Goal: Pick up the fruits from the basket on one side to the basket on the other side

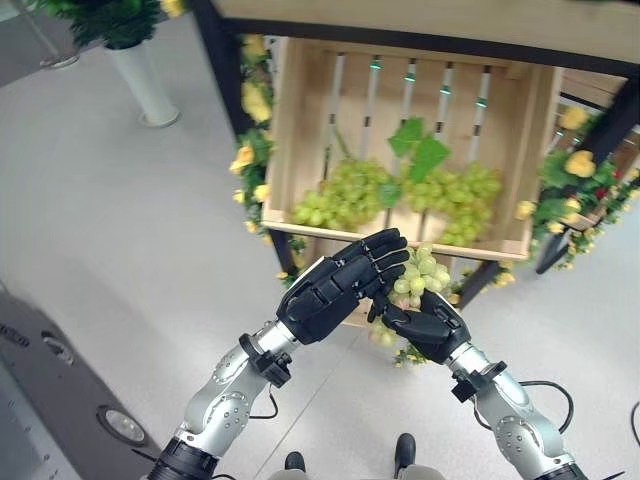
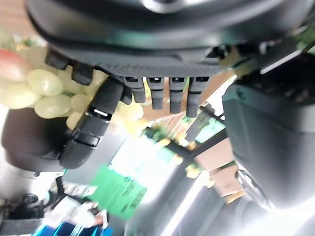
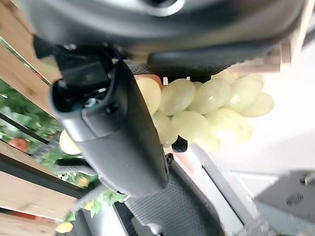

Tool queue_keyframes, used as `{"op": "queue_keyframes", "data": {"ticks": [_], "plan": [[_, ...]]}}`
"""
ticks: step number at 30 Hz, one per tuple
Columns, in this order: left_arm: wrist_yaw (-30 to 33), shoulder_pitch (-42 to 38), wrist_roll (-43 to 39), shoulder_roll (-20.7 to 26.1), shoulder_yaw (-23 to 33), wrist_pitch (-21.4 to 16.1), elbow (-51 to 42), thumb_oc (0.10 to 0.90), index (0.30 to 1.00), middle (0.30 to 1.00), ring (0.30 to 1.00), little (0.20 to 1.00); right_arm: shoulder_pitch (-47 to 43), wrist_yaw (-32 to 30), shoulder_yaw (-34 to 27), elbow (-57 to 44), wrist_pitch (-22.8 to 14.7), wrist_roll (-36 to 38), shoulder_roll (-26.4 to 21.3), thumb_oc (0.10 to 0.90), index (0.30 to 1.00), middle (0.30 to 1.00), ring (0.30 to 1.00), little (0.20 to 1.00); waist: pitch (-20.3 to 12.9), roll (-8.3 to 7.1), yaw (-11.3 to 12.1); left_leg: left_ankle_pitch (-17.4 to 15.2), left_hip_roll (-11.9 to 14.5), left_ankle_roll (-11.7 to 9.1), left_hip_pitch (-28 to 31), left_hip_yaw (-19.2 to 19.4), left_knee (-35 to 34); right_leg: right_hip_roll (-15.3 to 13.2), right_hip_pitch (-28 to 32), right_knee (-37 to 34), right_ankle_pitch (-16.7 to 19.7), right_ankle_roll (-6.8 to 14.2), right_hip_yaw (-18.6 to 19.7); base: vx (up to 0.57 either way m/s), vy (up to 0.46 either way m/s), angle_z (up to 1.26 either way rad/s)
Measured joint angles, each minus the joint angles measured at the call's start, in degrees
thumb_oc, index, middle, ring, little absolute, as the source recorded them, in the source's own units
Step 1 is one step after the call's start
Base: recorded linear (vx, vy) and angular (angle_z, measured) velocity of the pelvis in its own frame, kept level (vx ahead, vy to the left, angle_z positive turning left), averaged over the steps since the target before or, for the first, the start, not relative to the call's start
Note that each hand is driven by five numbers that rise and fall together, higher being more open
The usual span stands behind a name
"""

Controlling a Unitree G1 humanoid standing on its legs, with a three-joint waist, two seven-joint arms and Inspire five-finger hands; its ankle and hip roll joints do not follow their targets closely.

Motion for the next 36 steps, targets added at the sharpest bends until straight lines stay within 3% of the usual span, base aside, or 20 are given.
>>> {"op": "queue_keyframes", "data": {"ticks": [2, 4, 14, 22, 27, 36], "plan": [[0.0, -0.1, 0.0, -1.1, -0.1, 0.1, 0.2, 0.800, 0.900, 0.900, 0.900, 0.900, 0.0, 0.0, -0.4, -0.2, 0.0, 0.0, -0.4, 0.400, 0.300, 0.300, 0.300, 0.300, 0.0, 0.07, -0.8, 0.1, 1.2, -2.3, 0.0, -0.9, 0.0, 1.2, 0.0, 0.0, -0.1, -0.5, 0.0, 0.03, -0.085, -0.06], [-0.1, -0.1, 0.0, -1.5, -0.1, 0.1, 0.2, 0.800, 0.900, 0.900, 0.900, 0.900, -0.1, 0.0, -0.6, -0.5, 0.1, 0.2, -0.8, 0.400, 0.300, 0.300, 0.300, 0.300, -0.1, 0.08, -1.5, 0.3, 1.2, -3.1, 0.0, -1.9, 0.2, 1.4, -0.1, -0.1, 0.0, -0.6, 0.0, 0.02, -0.042, 0.10], [-5.7, -0.2, 0.3, -1.2, 2.1, -0.4, -0.5, 0.800, 0.900, 0.900, 0.900, 0.900, -0.1, 0.6, -2.3, -5.6, 2.6, 0.8, -2.7, 0.400, 0.300, 0.300, 0.300, 0.300, -0.5, 0.43, -1.4, 0.3, -0.3, -3.0, -0.1, -1.6, 0.4, -0.1, -0.4, 0.0, 0.6, -0.1, 0.9, 0.03, 0.025, -0.01], [-16.1, -3.5, 11.3, 3.6, 6.1, -0.4, -0.1, 0.800, 0.900, 0.900, 0.900, 0.900, -0.1, 2.8, -2.4, -6.8, 7.2, 2.7, -7.2, 0.400, 0.300, 0.300, 0.300, 0.300, -1.5, 1.84, -1.5, 0.3, -0.4, -3.0, 0.1, -1.7, 0.4, -0.1, -0.2, 0.0, 0.7, 0.0, 1.0, 0.03, 0.043, 0.00], [-18.0, -5.2, 14.8, 6.8, 5.5, -0.4, 0.4, 0.800, 0.900, 0.900, 0.900, 0.900, 0.0, 3.0, -2.2, -6.8, 10.7, 2.7, -9.1, 0.400, 0.300, 0.300, 0.300, 0.300, -2.7, 2.90, -1.4, 0.3, -0.4, -3.0, 0.1, -1.7, 0.0, -0.1, -0.1, 0.0, 0.7, 0.0, 1.0, 0.01, 0.016, 0.00], [-20.5, -3.6, 9.7, 7.1, 7.9, -0.1, 0.8, 0.800, 0.900, 0.900, 0.900, 0.900, 0.5, 3.9, -2.2, -7.4, 11.4, 4.6, -7.7, 0.400, 0.300, 0.300, 0.300, 0.300, -2.8, 2.89, -1.2, 0.4, -0.4, -3.1, 0.1, -1.9, 0.1, -0.2, -0.1, 0.0, 0.7, 0.0, 0.9, 0.00, 0.000, 0.00]]}}
